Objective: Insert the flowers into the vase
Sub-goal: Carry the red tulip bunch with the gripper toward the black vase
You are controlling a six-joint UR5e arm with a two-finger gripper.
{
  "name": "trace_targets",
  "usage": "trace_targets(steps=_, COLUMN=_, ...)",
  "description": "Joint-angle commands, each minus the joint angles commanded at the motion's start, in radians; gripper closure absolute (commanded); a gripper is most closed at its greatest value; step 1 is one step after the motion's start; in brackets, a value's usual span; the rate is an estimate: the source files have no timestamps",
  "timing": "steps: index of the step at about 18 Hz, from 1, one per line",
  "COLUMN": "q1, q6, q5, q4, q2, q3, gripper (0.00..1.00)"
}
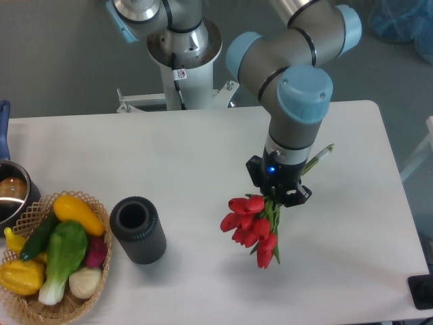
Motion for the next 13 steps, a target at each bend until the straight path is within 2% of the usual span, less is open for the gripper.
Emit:
trace_targets(steps=2, q1=0.021, q6=-0.071, q5=-0.124, q4=0.1, q2=0.006, q3=-0.015, gripper=1.0)
trace_targets(steps=4, q1=0.032, q6=-0.121, q5=-0.223, q4=0.169, q2=0.02, q3=-0.044, gripper=1.0)
trace_targets(steps=7, q1=0.02, q6=-0.172, q5=-0.352, q4=0.181, q2=0.029, q3=-0.042, gripper=1.0)
trace_targets(steps=11, q1=0.011, q6=-0.266, q5=-0.392, q4=0.223, q2=0.023, q3=-0.035, gripper=1.0)
trace_targets(steps=12, q1=0.009, q6=-0.293, q5=-0.431, q4=0.237, q2=0.023, q3=-0.035, gripper=1.0)
trace_targets(steps=13, q1=0.017, q6=-0.319, q5=-0.518, q4=0.266, q2=0.017, q3=-0.035, gripper=1.0)
